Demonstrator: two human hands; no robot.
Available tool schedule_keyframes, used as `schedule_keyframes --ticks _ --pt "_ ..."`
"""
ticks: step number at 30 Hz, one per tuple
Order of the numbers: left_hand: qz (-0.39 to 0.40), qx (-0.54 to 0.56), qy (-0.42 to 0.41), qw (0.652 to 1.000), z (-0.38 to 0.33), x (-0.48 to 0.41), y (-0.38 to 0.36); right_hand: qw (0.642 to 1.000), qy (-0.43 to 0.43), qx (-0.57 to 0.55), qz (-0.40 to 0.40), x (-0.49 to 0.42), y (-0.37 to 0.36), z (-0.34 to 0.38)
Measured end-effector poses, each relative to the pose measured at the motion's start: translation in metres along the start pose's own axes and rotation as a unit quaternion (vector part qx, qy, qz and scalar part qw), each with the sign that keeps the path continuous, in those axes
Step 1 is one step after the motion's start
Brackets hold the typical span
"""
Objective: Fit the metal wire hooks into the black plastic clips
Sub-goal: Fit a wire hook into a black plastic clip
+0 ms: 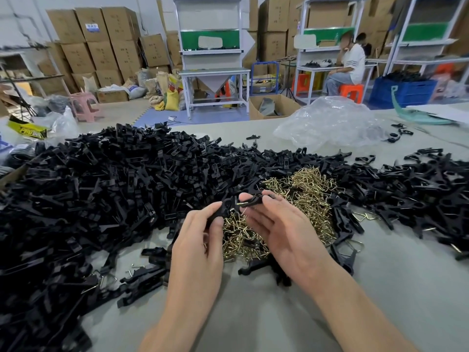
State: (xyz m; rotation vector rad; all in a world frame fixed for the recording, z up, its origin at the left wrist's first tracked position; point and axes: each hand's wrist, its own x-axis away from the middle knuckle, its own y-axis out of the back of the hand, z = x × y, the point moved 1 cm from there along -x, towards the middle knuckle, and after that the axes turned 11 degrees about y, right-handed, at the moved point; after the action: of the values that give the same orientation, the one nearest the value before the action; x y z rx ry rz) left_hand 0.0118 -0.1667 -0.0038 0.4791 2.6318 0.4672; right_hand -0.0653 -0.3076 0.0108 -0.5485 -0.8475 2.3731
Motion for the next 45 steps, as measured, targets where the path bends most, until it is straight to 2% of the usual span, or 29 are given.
schedule_keyframes --ticks 5,8,15,20,26,29,34,40,45 --pt "0.014 0.144 0.071 0.987 -0.005 0.001 -0.004 0.992 -0.051 -0.113 -0.029 0.003 0.003 0.004" --pt "0.037 0.186 0.086 0.978 -0.009 0.002 -0.005 0.986 -0.069 -0.149 -0.035 0.003 0.002 0.002" --pt "0.070 0.128 0.075 0.986 -0.010 0.008 -0.009 0.989 -0.054 -0.129 -0.042 0.004 -0.004 -0.005" --pt "0.082 0.136 0.078 0.984 -0.011 0.007 -0.011 0.995 -0.034 -0.090 -0.013 0.007 -0.008 -0.014" --pt "0.138 0.285 0.164 0.934 -0.018 0.002 -0.008 0.998 -0.006 -0.021 0.052 0.011 -0.016 -0.018" --pt "0.177 0.355 0.207 0.894 -0.020 0.002 -0.006 0.997 0.006 0.011 0.074 0.013 -0.014 -0.020" --pt "0.229 0.399 0.234 0.856 -0.020 0.003 -0.005 0.992 0.022 0.065 0.108 0.013 -0.013 -0.019" --pt "0.265 0.431 0.270 0.819 -0.018 -0.003 -0.006 0.996 0.003 0.008 0.088 0.013 -0.011 -0.013" --pt "0.251 0.441 0.328 0.797 -0.013 -0.007 -0.004 0.991 0.040 0.088 0.094 0.011 -0.010 -0.009"
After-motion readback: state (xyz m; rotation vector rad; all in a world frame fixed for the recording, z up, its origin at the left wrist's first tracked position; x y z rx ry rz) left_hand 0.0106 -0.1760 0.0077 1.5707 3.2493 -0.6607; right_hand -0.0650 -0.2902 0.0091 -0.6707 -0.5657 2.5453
